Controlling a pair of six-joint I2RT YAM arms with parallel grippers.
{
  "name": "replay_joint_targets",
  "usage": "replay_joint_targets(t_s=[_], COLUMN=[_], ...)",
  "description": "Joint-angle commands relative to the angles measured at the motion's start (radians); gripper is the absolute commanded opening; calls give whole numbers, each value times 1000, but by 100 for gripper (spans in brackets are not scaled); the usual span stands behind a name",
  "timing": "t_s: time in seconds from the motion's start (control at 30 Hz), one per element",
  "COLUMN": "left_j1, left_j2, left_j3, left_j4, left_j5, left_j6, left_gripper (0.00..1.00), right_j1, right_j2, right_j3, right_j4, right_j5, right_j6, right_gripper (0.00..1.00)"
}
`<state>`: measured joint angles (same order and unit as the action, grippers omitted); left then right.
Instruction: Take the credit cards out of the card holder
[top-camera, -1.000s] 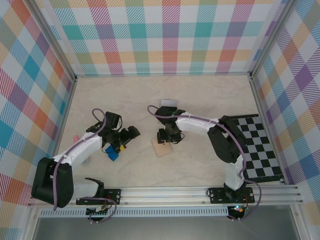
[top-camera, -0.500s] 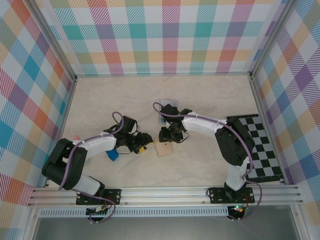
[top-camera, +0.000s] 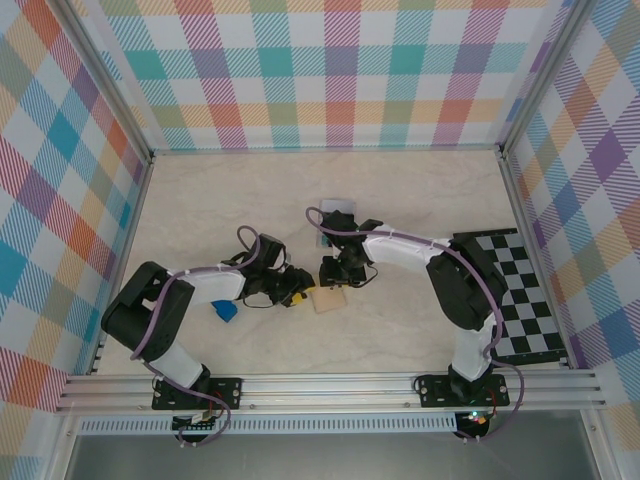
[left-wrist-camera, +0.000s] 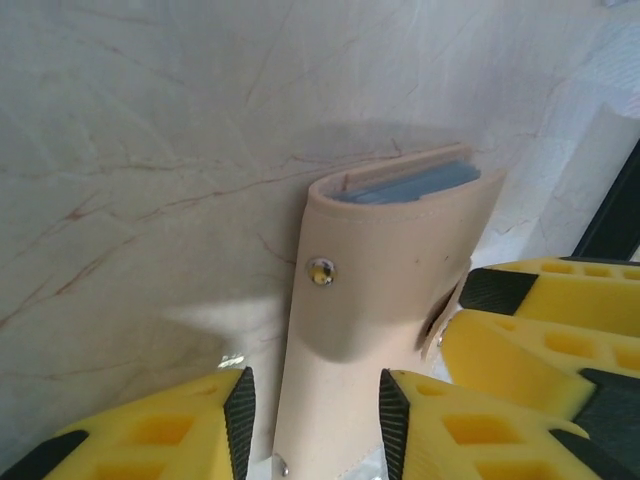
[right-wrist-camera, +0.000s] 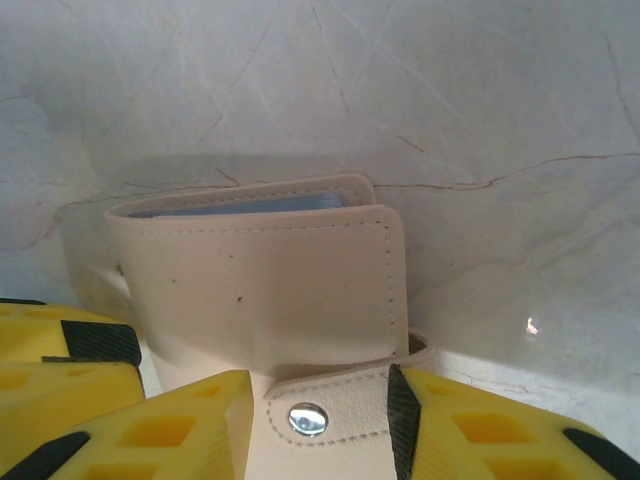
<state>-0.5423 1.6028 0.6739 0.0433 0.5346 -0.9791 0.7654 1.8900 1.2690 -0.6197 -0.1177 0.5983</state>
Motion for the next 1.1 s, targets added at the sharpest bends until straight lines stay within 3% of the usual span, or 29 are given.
replay_joint_targets(t_s=[0.0, 0.53, 0.77, 1.07], left_j1=[-8, -8, -8, -8], left_j2=[20, 73, 51, -19], left_j3=[-16, -27, -30, -13], left_j4=[48, 194, 209, 107], left_j5=[18, 81, 75, 34], left_j6=[-16, -45, -36, 21], left_gripper=[39, 34, 17, 5], right_j1=[-5, -18, -38, -43], right_j2=[28, 23, -24, -119], right_j3=[-23, -65, -87, -74], right_j4=[21, 72, 93, 26], right_j5=[-23, -81, -100, -16], right_j6=[13, 28, 34, -23], right_gripper=[41, 39, 40, 47])
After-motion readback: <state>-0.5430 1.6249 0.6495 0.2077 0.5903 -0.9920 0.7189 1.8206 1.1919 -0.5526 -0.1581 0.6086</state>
